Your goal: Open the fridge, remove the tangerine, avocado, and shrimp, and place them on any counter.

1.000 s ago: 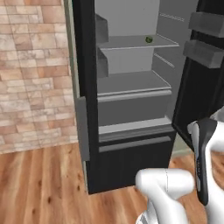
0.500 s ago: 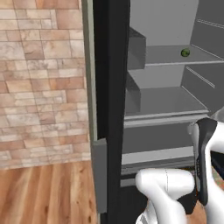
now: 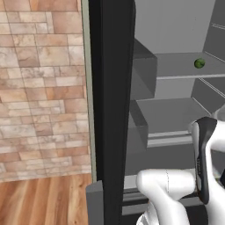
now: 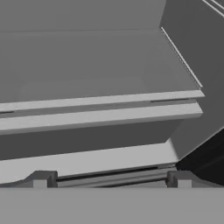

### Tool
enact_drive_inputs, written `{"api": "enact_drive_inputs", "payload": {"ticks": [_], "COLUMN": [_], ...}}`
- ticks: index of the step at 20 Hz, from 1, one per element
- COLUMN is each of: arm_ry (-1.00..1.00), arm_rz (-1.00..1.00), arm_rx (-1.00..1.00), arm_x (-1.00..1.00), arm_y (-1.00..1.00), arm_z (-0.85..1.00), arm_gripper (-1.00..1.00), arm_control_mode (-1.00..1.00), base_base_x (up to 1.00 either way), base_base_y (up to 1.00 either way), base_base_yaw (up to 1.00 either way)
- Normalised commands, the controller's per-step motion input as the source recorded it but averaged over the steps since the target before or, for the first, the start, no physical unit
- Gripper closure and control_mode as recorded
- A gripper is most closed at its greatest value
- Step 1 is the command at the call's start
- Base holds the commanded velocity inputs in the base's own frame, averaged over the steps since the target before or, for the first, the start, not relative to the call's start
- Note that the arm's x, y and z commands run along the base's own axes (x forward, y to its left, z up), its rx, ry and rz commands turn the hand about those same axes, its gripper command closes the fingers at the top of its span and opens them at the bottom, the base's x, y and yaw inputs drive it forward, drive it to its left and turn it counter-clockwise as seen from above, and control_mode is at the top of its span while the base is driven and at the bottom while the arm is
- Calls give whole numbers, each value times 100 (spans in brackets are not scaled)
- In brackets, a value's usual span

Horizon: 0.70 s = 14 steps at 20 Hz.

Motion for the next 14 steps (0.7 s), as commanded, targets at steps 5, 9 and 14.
{"api": "enact_drive_inputs", "payload": {"ticks": [5, 9, 14], "arm_ry": [-4, -24, -15], "arm_rz": [0, 0, -1], "arm_rx": [0, 0, 0], "arm_x": [-21, -65, -15], "arm_y": [-23, -14, -1], "arm_z": [20, 98, 100], "arm_gripper": [-100, -100, -100], "arm_control_mode": [-100, -100, -100], "base_base_x": [10, 0, 0], "base_base_y": [-22, 0, 0], "base_base_yaw": [0, 0, 0]}}
